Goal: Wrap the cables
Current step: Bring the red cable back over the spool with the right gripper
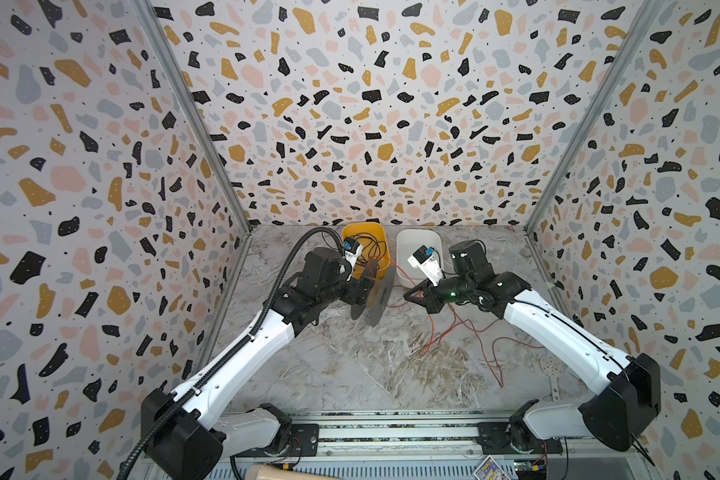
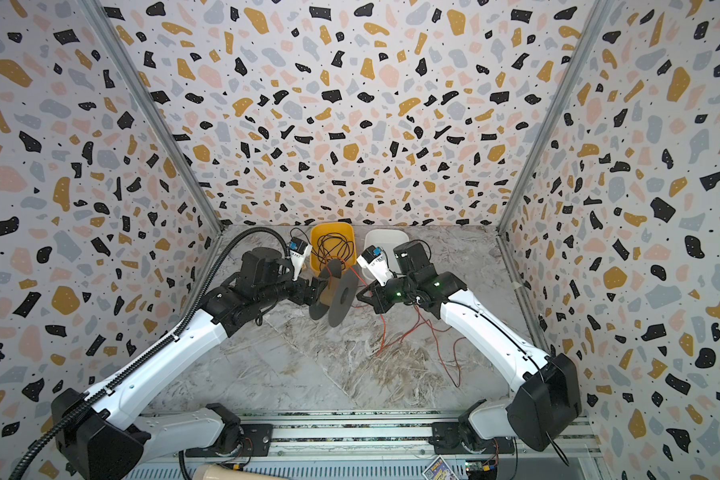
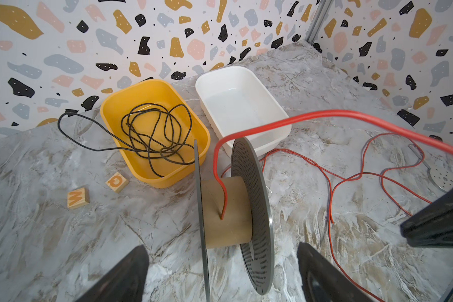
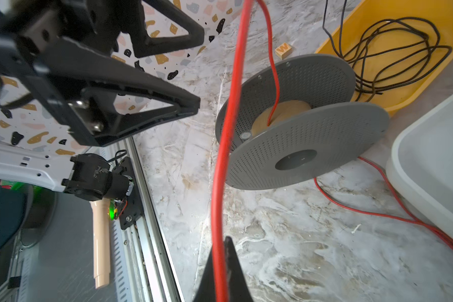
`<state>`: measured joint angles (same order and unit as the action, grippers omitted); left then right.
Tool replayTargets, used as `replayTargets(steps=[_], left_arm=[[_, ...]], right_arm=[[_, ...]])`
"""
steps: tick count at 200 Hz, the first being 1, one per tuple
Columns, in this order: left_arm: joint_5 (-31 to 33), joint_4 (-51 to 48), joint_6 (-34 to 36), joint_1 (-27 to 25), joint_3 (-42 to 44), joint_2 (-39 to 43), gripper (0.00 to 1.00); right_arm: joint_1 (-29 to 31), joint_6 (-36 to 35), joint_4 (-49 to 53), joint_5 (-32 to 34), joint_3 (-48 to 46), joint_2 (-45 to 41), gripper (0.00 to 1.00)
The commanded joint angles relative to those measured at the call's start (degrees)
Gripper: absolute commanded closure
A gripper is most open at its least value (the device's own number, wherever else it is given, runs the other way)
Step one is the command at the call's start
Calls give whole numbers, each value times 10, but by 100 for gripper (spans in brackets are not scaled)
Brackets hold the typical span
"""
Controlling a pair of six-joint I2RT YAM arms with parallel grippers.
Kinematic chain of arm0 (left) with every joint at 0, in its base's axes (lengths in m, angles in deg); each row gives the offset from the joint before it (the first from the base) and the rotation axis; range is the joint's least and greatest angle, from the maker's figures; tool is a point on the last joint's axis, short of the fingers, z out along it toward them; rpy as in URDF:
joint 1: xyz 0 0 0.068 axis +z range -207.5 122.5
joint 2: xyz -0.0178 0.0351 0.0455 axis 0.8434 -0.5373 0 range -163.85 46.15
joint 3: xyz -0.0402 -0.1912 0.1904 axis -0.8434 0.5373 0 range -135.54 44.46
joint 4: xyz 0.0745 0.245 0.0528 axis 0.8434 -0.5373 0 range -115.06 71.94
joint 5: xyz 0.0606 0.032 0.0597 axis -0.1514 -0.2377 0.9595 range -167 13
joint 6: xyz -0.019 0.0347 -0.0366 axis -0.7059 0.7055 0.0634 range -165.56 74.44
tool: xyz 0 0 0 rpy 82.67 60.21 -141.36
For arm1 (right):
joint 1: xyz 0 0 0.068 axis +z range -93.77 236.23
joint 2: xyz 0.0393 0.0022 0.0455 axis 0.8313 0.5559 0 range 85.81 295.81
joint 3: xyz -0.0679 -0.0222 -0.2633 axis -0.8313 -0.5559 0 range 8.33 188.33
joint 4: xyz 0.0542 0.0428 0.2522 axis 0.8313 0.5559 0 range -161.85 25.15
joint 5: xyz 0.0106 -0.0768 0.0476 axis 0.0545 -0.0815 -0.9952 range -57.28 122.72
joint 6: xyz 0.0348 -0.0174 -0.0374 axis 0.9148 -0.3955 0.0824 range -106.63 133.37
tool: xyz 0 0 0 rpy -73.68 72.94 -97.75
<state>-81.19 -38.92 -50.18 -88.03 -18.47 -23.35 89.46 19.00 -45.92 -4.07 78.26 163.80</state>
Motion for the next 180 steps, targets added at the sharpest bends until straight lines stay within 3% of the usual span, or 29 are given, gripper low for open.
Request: replayTargets(steps=[1, 136, 180], left_arm=[[-37, 35, 8, 3, 14, 9, 11], [7, 65, 26, 7, -6, -18, 14], [-10, 75, 23, 27, -3, -49, 17]], right_arm=[[-6, 20, 9, -45, 20, -22, 100], [-13, 77, -98, -191, -9, -13, 100], [-32, 94, -130, -192, -53, 9, 100]])
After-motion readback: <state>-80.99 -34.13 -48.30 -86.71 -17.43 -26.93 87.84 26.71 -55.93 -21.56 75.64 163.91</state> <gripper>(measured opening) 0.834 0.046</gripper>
